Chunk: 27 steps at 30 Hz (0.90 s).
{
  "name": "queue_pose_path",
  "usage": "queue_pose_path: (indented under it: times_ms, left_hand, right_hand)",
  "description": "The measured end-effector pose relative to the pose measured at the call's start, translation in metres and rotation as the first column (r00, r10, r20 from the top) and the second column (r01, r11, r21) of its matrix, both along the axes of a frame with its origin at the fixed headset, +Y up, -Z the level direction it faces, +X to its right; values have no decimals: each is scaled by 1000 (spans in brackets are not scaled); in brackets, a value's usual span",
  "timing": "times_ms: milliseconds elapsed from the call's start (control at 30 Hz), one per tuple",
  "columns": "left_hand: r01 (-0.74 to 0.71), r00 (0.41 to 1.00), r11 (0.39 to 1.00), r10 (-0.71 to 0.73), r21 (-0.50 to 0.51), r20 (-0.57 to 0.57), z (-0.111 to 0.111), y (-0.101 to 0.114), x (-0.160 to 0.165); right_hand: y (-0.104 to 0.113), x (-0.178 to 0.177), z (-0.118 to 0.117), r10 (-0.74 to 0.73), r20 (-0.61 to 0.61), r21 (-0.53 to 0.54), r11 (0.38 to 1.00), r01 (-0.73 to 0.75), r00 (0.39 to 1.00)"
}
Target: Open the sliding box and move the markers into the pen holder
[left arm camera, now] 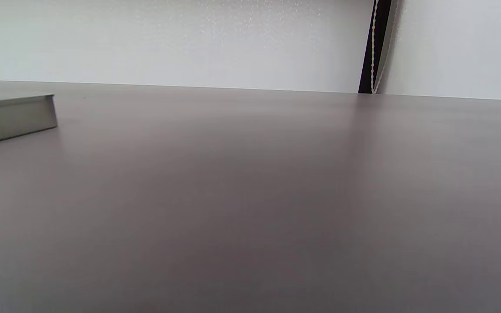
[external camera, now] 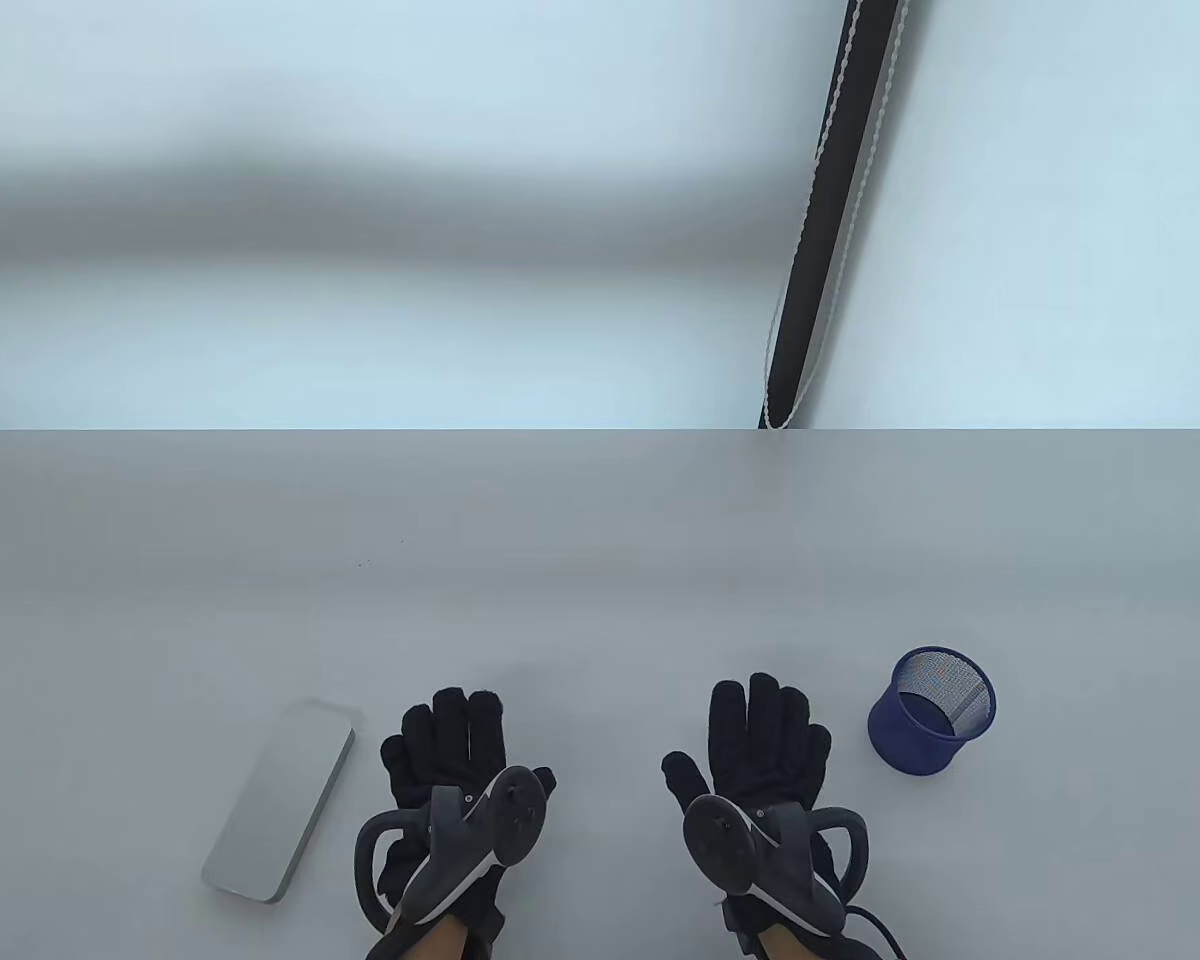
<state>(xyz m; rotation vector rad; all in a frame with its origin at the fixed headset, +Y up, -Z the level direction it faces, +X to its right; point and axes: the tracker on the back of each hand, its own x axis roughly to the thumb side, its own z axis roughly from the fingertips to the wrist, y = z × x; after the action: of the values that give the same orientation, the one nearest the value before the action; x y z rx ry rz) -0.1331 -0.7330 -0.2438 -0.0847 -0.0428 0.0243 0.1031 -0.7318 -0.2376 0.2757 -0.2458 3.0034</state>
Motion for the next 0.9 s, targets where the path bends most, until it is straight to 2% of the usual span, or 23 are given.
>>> queue_pose_path:
  times_ms: [567, 900]
  left_hand:
    - [12, 1000, 1000, -11, 11, -8, -3, 3, -10]
    - [-15, 994, 996, 24, 85, -105, -2, 19, -43]
  right_hand:
    - [-3, 4, -1, 31, -5, -46, 998, -31, 1000]
    - [-4, 5, 0, 33, -9, -79, 996, -33, 999]
